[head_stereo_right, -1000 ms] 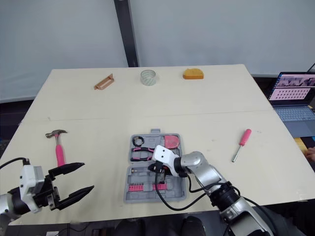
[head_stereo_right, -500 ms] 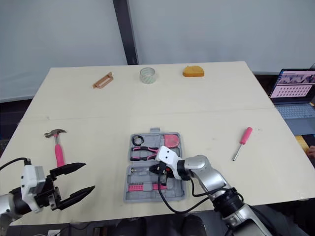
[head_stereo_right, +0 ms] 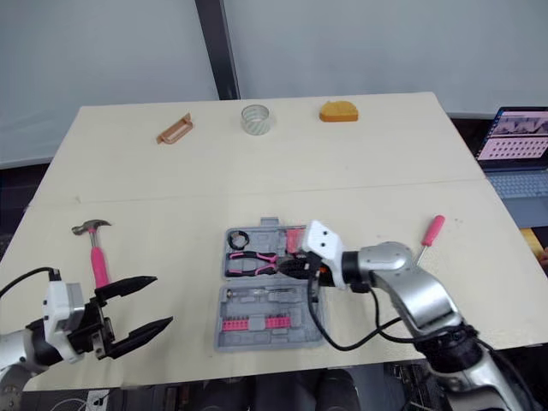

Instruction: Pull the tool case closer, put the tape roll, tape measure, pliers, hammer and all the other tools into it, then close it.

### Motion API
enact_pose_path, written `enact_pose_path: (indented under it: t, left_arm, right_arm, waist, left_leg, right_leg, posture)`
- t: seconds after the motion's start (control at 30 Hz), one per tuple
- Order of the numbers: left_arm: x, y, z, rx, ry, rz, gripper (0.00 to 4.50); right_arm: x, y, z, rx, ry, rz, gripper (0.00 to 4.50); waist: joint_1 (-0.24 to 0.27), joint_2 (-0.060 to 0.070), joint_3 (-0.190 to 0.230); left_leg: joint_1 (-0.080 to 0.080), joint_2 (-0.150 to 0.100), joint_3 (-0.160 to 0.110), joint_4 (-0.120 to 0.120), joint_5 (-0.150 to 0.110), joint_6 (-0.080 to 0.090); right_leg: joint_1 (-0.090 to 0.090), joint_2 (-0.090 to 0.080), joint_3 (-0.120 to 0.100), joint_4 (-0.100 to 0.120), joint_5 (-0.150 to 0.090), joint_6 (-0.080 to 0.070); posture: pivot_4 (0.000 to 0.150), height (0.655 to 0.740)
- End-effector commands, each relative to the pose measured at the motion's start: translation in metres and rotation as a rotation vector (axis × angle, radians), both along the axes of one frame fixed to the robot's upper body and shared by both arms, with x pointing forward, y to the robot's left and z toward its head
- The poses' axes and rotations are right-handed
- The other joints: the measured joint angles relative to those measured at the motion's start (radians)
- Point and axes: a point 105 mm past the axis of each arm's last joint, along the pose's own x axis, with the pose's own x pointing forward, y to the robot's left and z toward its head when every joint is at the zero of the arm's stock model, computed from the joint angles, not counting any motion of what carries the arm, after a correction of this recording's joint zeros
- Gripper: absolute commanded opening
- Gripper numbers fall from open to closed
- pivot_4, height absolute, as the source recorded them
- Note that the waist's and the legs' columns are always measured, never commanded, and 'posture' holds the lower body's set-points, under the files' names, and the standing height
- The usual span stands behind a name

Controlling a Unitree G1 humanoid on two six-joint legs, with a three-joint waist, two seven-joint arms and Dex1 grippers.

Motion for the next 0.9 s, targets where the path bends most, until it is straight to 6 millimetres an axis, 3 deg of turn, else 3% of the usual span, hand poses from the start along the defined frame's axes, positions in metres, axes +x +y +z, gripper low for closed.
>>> enact_pose_path:
  t: [0.03,0.13,0.23,0.43,0.6,0.9]
  left_arm:
    - [-0.005,0.007,0.002,-0.011,0.015,0.004,4.5]
    - [-0.01,0.018,-0.005,0.013,0.04,0.033,4.5]
    - [-0.015,0.025,-0.011,0.025,0.054,0.043,4.5]
    - [-0.024,0.03,-0.025,0.04,0.037,0.083,4.5]
    - [-0.037,0.03,-0.034,0.041,0.078,0.077,4.5]
    - [-0.037,0.025,-0.029,0.047,0.055,0.062,4.5]
  right_arm:
    - [-0.011,-0.019,0.008,-0.008,-0.048,0.0,0.04]
    - [-0.021,-0.045,-0.006,-0.062,0.039,-0.053,0.04]
    - [-0.026,-0.061,-0.013,-0.083,0.089,-0.103,1.29]
    - [-0.043,-0.091,-0.038,-0.118,0.112,-0.15,4.36]
    - [-0.053,-0.098,-0.042,-0.109,0.073,-0.15,4.44]
    - [-0.053,-0.101,-0.049,-0.124,0.077,-0.152,4.44]
  waist:
    - [0.005,-0.001,0.001]
    - [0.006,-0.002,0.001]
    - [0.006,-0.003,0.002]
    - [0.017,-0.004,0.003]
    - [0.017,-0.005,0.003]
    - [0.017,-0.005,0.004]
  left_leg:
    - [0.0,0.0,0.0,0.0,0.0,0.0]
    - [0.0,0.0,0.001,0.0,0.0,0.0]
    - [0.001,0.0,0.002,0.001,0.0,0.0]
    - [0.0,0.0,0.002,0.003,0.0,0.002]
    - [0.0,0.0,0.002,0.005,0.0,0.002]
    - [0.0,0.0,0.002,0.005,0.0,0.002]
  right_leg:
    - [0.0,0.0,0.0,0.0,0.0,0.0]
    - [0.0,0.0,0.0,0.0,0.0,0.0]
    - [0.0,0.0,0.001,0.0,0.001,0.0]
    - [0.001,0.0,0.001,-0.001,0.004,0.0]
    - [0.001,0.0,0.002,0.0,0.004,0.0]
    - [0.001,0.0,0.002,0.0,0.004,0.0]
  posture:
    - [0.15,0.74]
    - [0.15,0.74]
    - [0.15,0.74]
    - [0.15,0.74]
    - [0.15,0.74]
    - [0.15,0.74]
